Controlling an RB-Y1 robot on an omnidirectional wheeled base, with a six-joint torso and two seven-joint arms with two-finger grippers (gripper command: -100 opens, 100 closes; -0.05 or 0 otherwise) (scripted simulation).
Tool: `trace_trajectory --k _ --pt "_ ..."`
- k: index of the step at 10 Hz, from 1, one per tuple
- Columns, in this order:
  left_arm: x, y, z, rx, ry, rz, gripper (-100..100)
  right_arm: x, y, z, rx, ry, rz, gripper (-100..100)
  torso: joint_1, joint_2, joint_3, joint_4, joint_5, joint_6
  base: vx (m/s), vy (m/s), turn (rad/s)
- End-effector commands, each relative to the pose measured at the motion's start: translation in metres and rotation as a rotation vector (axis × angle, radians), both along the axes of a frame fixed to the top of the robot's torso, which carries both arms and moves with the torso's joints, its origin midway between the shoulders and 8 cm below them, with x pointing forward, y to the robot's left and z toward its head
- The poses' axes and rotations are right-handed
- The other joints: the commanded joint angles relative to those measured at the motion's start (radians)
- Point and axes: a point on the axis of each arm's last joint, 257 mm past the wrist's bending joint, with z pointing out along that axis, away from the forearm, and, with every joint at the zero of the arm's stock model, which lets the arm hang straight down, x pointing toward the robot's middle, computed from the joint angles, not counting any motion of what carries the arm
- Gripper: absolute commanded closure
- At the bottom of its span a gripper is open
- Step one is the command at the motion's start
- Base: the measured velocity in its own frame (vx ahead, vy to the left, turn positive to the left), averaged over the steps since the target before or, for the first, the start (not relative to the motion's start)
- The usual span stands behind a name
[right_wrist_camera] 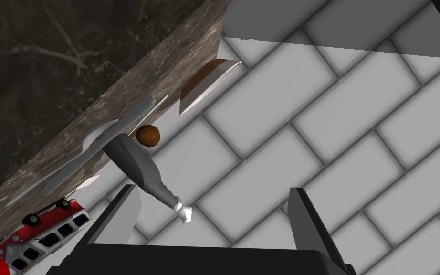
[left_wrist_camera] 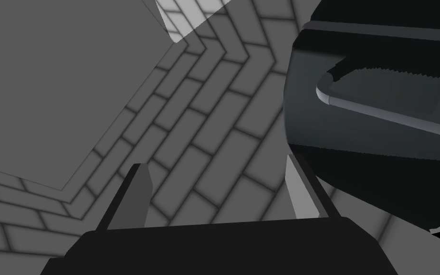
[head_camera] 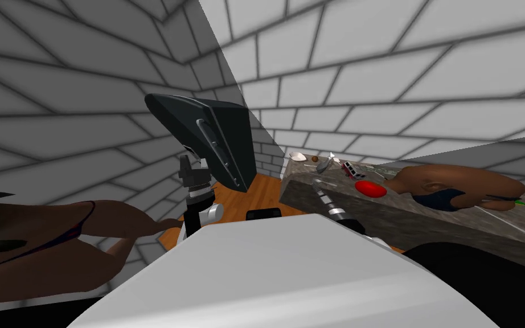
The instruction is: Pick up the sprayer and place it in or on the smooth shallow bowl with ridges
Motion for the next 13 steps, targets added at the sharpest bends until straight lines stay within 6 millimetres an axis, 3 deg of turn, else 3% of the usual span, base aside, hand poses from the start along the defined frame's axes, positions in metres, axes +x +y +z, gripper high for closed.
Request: trace_trajectory --k 1,2,3,7,8,13 --pt "0.000 0.000 0.000 0.000 0.000 0.000 0 -0.012 -0.021 -0.015 -0.052 0.072 -0.032 -100 0.000 0.000 0.000 0.000 0.000 0.000 0.037 0.020 0.072" --pt "0.000 0.000 0.000 0.000 0.000 0.000 0 -0.026 -0.040 -0.025 -0.094 0.130 -0.058 -100 -0.001 0.000 0.000 0.000 0.000 0.000 0.061 0.022 0.119" --pt "0.000 0.000 0.000 0.000 0.000 0.000 0 -0.026 -0.040 -0.025 -0.094 0.130 -0.058 -100 -0.001 -0.001 0.000 0.000 0.000 0.000 0.050 0.009 0.040" --pt "0.000 0.000 0.000 0.000 0.000 0.000 0 -0.076 -0.115 -0.043 -0.251 0.322 -0.142 -100 -0.003 -0.004 -0.002 -0.001 -0.001 0.000 0.091 -0.002 0.110" --pt "0.000 0.000 0.000 0.000 0.000 0.000 0 -0.076 -0.115 -0.043 -0.251 0.322 -0.142 -100 -0.003 -0.005 -0.003 -0.001 -0.001 0.000 0.067 -0.001 0.044" --pt "0.000 0.000 0.000 0.000 0.000 0.000 0 -0.107 -0.187 -0.029 -0.402 0.456 -0.204 -100 -0.006 -0.006 -0.003 -0.001 -0.001 0.000 0.099 -0.038 0.112"
